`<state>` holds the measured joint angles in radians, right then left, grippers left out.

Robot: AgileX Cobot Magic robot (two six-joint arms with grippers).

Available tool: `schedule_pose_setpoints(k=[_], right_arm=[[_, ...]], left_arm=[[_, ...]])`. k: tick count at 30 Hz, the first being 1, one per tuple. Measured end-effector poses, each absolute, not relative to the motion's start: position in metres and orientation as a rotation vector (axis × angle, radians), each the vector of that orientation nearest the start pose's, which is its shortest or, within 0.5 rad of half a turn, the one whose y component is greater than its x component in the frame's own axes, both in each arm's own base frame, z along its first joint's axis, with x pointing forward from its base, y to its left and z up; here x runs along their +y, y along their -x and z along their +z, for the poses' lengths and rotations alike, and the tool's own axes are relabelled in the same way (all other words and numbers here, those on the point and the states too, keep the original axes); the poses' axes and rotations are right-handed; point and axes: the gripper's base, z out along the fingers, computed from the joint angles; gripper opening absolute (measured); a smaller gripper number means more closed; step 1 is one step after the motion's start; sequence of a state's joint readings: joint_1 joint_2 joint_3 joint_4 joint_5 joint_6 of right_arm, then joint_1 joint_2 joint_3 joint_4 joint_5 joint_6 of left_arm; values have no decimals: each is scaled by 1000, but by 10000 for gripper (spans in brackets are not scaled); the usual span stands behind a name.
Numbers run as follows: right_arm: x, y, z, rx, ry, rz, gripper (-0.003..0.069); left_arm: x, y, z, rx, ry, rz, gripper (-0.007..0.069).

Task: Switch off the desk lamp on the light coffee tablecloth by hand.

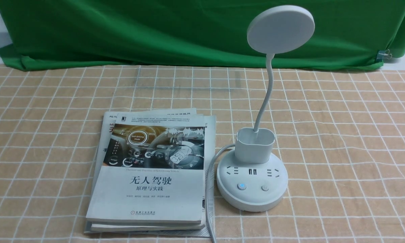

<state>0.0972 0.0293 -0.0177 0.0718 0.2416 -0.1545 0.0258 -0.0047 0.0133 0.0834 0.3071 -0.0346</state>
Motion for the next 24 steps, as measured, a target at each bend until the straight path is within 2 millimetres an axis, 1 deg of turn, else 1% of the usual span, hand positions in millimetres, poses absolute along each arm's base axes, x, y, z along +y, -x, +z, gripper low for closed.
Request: schedule_pose_setpoints(k=[2, 5, 8, 15, 24], right_arm=[[7, -56, 191, 1720, 172, 19, 65], [7, -55, 190, 1714, 171, 17, 43], [7, -55, 190, 1718, 177, 11, 41], [7, -55, 189, 1723, 163, 23, 42], [7, -55, 189, 1724, 161, 23, 74]], left_arm=[[4, -54, 181, 1798, 1, 73, 4], [4, -54, 181, 1799, 1, 73, 4], [4, -54, 181, 1798, 1, 73, 4], [4, -54, 181, 1798, 1, 73, 4], [4, -54, 181, 1798, 1, 73, 4]])
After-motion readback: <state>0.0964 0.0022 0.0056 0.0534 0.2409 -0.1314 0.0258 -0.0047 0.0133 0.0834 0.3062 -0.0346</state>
